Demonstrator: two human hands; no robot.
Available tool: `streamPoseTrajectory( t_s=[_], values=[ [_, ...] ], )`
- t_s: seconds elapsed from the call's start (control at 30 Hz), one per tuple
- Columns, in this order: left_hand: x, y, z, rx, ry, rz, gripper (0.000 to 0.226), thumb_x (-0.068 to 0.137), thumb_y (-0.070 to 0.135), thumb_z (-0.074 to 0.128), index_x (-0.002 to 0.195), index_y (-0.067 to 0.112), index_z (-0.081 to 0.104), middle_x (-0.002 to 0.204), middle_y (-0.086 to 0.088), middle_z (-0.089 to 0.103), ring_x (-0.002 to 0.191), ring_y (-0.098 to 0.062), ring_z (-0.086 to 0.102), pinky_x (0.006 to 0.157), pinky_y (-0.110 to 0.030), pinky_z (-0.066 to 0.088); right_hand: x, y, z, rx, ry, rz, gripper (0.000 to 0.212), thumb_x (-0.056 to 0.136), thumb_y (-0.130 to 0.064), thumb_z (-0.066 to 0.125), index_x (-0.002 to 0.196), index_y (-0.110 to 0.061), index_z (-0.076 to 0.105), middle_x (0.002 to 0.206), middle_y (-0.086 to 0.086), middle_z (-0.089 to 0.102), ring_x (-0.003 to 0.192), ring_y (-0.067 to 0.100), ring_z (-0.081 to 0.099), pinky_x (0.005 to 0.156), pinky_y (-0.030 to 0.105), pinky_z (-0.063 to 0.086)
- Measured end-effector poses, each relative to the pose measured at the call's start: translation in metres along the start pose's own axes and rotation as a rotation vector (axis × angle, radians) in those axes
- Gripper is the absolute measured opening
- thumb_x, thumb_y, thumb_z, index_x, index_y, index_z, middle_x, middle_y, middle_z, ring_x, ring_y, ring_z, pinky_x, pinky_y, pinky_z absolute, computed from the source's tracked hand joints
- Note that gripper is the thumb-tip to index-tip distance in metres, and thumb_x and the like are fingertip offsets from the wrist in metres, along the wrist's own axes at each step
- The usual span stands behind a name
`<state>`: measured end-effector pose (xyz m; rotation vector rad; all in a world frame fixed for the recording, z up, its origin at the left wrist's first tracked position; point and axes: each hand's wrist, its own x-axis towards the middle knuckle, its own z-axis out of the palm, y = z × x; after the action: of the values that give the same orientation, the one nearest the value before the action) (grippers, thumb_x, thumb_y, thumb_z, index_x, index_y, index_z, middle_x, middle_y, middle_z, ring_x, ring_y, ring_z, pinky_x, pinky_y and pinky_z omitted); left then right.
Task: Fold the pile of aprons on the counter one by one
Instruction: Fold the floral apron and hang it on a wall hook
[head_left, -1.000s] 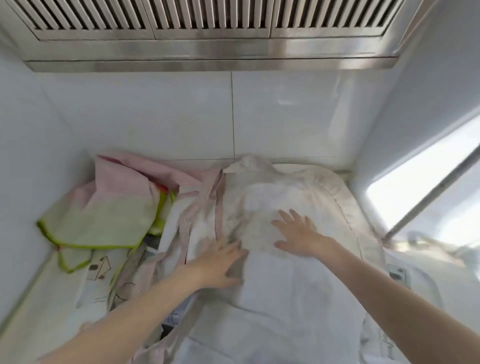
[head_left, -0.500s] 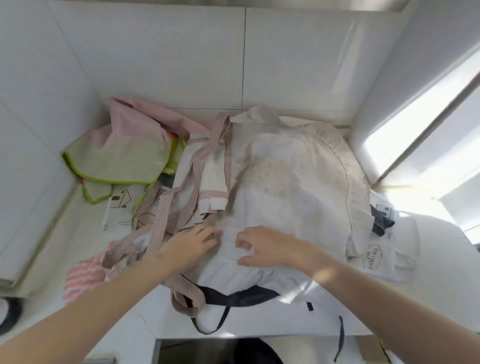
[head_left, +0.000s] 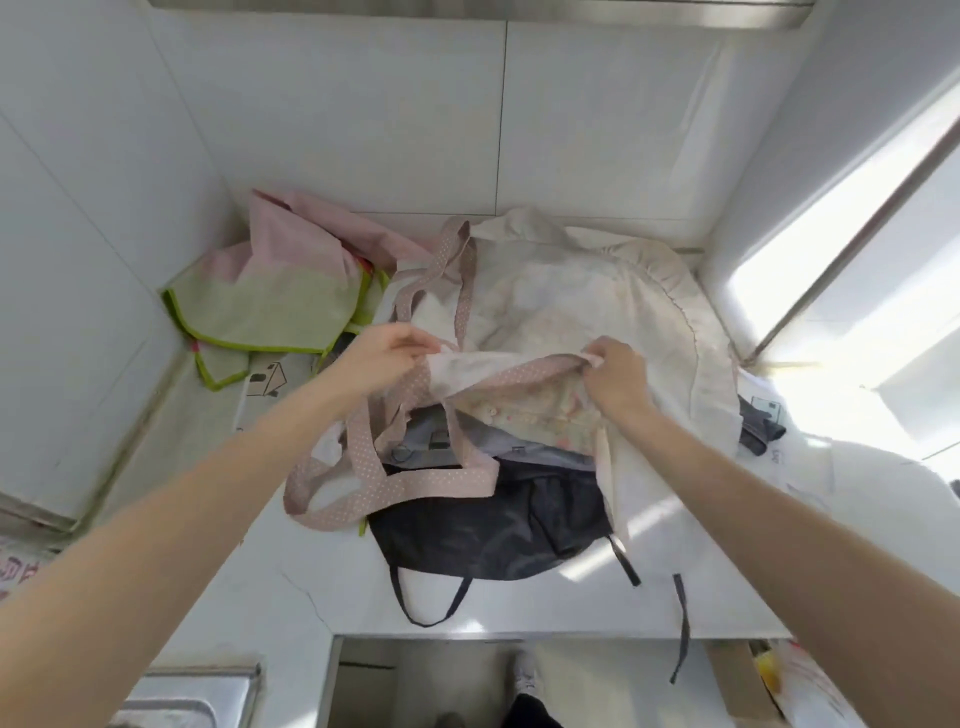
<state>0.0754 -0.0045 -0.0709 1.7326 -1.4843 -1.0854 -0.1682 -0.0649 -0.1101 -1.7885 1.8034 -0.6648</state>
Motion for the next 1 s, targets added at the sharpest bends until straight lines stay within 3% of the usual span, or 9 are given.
streamPoseTrajectory(
  t_s=[0.1,0.2,0.33,0.5,0.57,0.67,0.73,0.83,1.0],
  values=[
    [0.01,0.009,0.003,0.358,-0.088,0.131,0.054,0.085,0.003,0.063,0.135,0.007,0.043,0.133,-0.005,0.05,0.126,-0.017,0.045,0.093,-0.017,0.036,0.026,-0.03,-0.043,0.08,0.082,-0.128,0.018,0.088,0.0,0.049,0.098,-0.005,0.063,0.095,0.011,0.061,0.072,0.018,0.053,0.049,0.007,0.035],
    [0.019,0.016,0.012,0.516,-0.066,0.137,0.069,0.08,0.025,0.074,0.138,0.013,0.039,0.133,-0.004,0.049,0.123,-0.022,0.045,0.092,-0.026,0.036,0.023,-0.053,-0.066,-0.037,-0.004,-0.358,0.015,0.084,-0.019,0.065,0.096,-0.011,0.063,0.09,0.005,0.059,0.085,0.022,0.055,0.07,0.028,0.043],
    [0.025,0.043,0.009,0.722,0.248,0.304,0.019,0.083,0.018,0.064,0.096,0.005,0.06,0.092,-0.008,0.058,0.094,-0.027,0.056,0.069,-0.032,0.037,-0.002,-0.058,-0.089,-0.555,-0.267,-0.548,0.033,0.081,-0.048,0.061,0.099,-0.021,0.059,0.077,-0.009,0.05,0.084,0.017,0.048,0.069,0.031,0.039],
    [0.015,0.099,-0.017,0.69,0.487,0.52,0.019,0.084,0.024,0.059,0.072,0.011,0.051,0.069,0.0,0.047,0.079,-0.02,0.041,0.073,-0.033,0.027,0.013,-0.06,-0.144,-0.664,-0.093,-0.493,0.013,0.082,-0.031,0.062,0.083,-0.02,0.055,0.077,-0.003,0.056,0.083,0.023,0.059,0.063,0.029,0.042],
    [0.013,0.096,-0.016,0.664,0.2,0.502,0.024,0.083,0.032,0.061,0.08,0.008,0.056,0.074,-0.005,0.054,0.078,-0.024,0.05,0.072,-0.032,0.031,0.008,-0.055,-0.15,-0.719,-0.149,-0.428,0.012,0.083,-0.022,0.063,0.093,-0.016,0.06,0.092,0.002,0.063,0.091,0.025,0.06,0.068,0.03,0.045],
    [0.005,0.046,0.009,0.832,-0.468,0.194,0.031,0.088,0.041,0.058,0.099,0.012,0.051,0.093,-0.002,0.051,0.081,-0.019,0.048,0.071,-0.028,0.036,-0.028,-0.021,-0.118,-0.855,-0.558,-0.214,0.044,0.089,-0.018,0.058,0.131,-0.01,0.05,0.13,0.006,0.052,0.116,0.025,0.052,0.093,0.031,0.045],
    [0.002,0.001,0.027,0.912,-0.715,0.036,0.024,0.09,0.037,0.056,0.09,0.016,0.044,0.089,0.003,0.044,0.078,-0.015,0.042,0.067,-0.026,0.033,-0.055,0.014,-0.086,-0.945,-0.778,-0.092,0.05,0.087,-0.012,0.056,0.135,-0.007,0.043,0.128,0.008,0.051,0.115,0.026,0.052,0.089,0.033,0.048],
    [0.008,-0.035,0.032,0.914,-0.841,-0.14,0.02,0.091,0.035,0.052,0.093,0.016,0.045,0.093,0.005,0.043,0.084,-0.016,0.041,0.071,-0.027,0.031,-0.057,0.043,-0.064,-1.052,-0.922,0.027,0.045,0.08,0.002,0.059,0.124,-0.001,0.05,0.11,0.011,0.058,0.094,0.023,0.058,0.052,0.026,0.04],
    [0.039,-0.014,0.005,0.489,-0.569,-0.16,0.026,0.088,0.03,0.058,0.07,0.018,0.044,0.07,0.001,0.039,0.057,-0.011,0.034,0.052,-0.023,0.025,0.001,0.039,-0.077,-1.074,-0.679,0.013,0.041,0.087,-0.001,0.053,0.128,-0.003,0.045,0.127,0.014,0.051,0.113,0.027,0.055,0.076,0.029,0.045]
  ],
)
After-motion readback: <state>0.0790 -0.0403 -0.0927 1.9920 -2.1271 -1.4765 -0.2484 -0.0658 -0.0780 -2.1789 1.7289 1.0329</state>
